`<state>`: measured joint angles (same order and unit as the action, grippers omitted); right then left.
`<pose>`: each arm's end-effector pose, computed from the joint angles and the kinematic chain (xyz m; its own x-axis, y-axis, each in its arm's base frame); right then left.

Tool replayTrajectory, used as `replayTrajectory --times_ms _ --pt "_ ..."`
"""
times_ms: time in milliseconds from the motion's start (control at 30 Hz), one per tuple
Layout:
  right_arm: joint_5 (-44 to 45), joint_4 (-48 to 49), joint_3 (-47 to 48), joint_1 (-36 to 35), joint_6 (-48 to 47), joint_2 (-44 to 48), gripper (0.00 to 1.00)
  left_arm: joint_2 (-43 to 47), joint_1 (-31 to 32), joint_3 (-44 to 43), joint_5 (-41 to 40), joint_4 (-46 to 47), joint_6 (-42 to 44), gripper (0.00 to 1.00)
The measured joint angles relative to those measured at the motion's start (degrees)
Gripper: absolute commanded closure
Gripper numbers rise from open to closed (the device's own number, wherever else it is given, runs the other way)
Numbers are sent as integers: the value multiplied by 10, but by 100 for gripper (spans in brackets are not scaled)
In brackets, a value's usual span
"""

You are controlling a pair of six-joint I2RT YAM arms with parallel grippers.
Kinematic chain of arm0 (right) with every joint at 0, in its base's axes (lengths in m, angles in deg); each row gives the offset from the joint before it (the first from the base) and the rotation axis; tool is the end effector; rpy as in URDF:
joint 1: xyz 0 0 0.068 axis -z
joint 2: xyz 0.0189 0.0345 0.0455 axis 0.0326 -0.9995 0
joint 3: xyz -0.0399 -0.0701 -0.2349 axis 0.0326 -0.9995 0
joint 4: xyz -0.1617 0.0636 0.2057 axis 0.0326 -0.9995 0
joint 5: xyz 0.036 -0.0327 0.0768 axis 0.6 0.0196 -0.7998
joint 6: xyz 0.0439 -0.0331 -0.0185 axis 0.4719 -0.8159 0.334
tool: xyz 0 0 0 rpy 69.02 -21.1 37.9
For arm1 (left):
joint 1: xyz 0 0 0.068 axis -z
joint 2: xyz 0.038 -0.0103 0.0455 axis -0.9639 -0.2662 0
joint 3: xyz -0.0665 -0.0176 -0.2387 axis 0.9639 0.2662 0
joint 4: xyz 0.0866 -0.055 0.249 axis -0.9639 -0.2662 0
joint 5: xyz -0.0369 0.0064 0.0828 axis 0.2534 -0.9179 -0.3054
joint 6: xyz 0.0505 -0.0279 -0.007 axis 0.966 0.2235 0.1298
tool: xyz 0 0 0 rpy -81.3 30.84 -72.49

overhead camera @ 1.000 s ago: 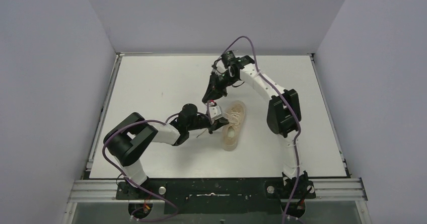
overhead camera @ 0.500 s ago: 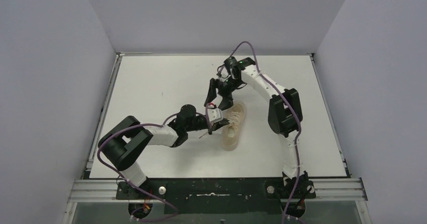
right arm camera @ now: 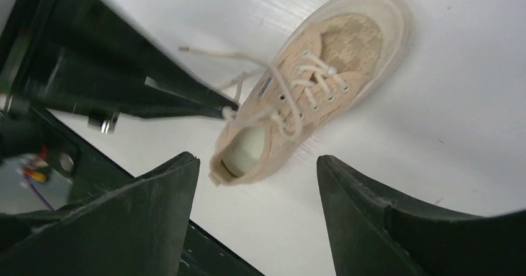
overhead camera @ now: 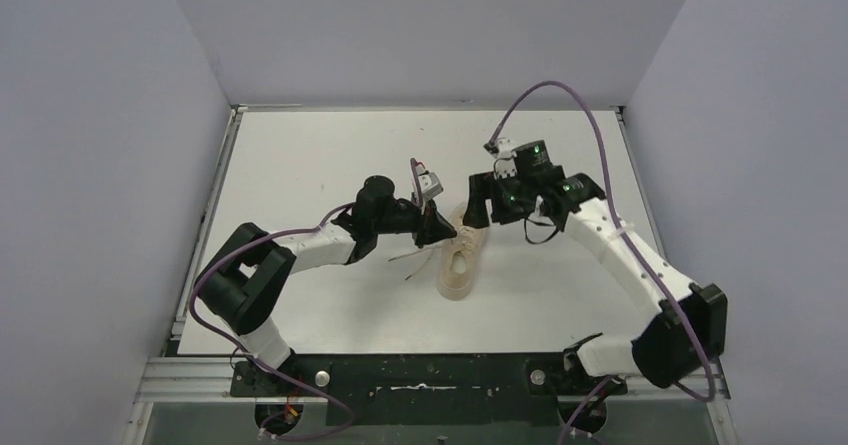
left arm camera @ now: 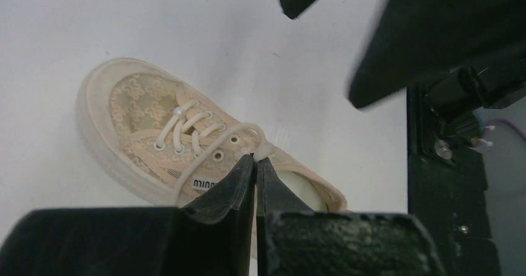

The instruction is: Tie the shoes

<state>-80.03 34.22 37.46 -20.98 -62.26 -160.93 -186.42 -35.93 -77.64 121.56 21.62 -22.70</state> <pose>0.2801 0.1364 0.2802 -0.8754 -0.0581 -0.4799 -0.3249 0.8057 0.4952 0.2658 -0.2461 0.1710 -0.3575 0.1222 -0.9259 0.9150 0.2443 -0.3211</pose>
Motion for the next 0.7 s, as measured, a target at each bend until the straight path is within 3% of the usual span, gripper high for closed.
replayTrajectory --times_ms 200,300,500,700 --pt "25 139 -173 -75 -153 166 36 -20 -18 -28 37 -71 -49 100" --pt "25 176 -211 -103 -238 201 37 -46 -23 -59 49 -97 -72 100" --pt "35 217 -215 -223 -378 157 43 -102 -31 -119 64 -132 -126 100" --pt "75 249 -185 -305 -478 29 46 -151 -55 -172 87 -164 -160 100"
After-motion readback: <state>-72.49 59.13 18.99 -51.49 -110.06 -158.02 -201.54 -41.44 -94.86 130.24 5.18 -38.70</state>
